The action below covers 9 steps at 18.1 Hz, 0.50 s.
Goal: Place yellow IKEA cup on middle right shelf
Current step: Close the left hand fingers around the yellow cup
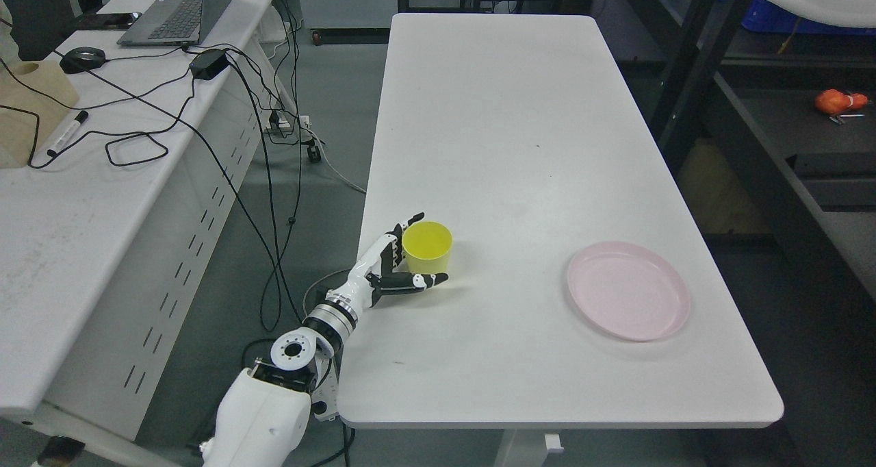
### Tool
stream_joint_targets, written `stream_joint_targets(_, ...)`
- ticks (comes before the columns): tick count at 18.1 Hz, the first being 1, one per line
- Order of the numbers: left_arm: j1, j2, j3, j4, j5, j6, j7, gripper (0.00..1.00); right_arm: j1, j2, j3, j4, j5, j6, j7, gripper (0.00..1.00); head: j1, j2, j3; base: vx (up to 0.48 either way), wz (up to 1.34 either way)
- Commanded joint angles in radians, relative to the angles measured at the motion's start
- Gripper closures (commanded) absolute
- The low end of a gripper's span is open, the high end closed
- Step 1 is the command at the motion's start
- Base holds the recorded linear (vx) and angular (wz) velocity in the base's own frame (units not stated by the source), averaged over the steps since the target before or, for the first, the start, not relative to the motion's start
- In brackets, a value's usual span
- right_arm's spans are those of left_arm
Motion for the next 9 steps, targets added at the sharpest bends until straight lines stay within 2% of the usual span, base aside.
stream_joint_targets(1, -0.041, 0.017, -0.071, 0.102, 0.001, 0.003, 0.003, 0.05, 0.014, -0.017, 0.017, 0.0, -0.025, 0.0, -0.001, 0.01, 0.0, 0.0, 0.0, 0.0, 0.0)
stream_joint_targets(2, -0.042, 0.017, -0.071, 0.105, -0.001, 0.003, 0.006, 0.06, 0.014, -0.017, 0.017, 0.0, -0.025, 0.0, -0.001, 0.0, 0.0, 0.0, 0.0, 0.0, 0.0)
stream_joint_targets(5, -0.044, 0.017, -0.06, 0.109, 0.004, 0.003, 0.015, 0.2, 0.014, -0.017, 0.017, 0.0, -0.025, 0.0, -0.001, 0.01, 0.0, 0.0, 0.0, 0.0, 0.0)
stream_joint_targets(8, -0.044, 0.017, -0.008, 0.109, 0.008, 0.002, 0.048, 0.46, 0.014, -0.017, 0.017, 0.0, -0.025, 0.0, -0.001, 0.01, 0.0, 0.0, 0.0, 0.0, 0.0)
stream_joint_targets(9, -0.044, 0.017, 0.01, 0.109, 0.01, 0.002, 0.054, 0.52, 0.014, -0.017, 0.017, 0.0, -0.025, 0.0, -0.001, 0.01, 0.0, 0.0, 0.0, 0.0, 0.0)
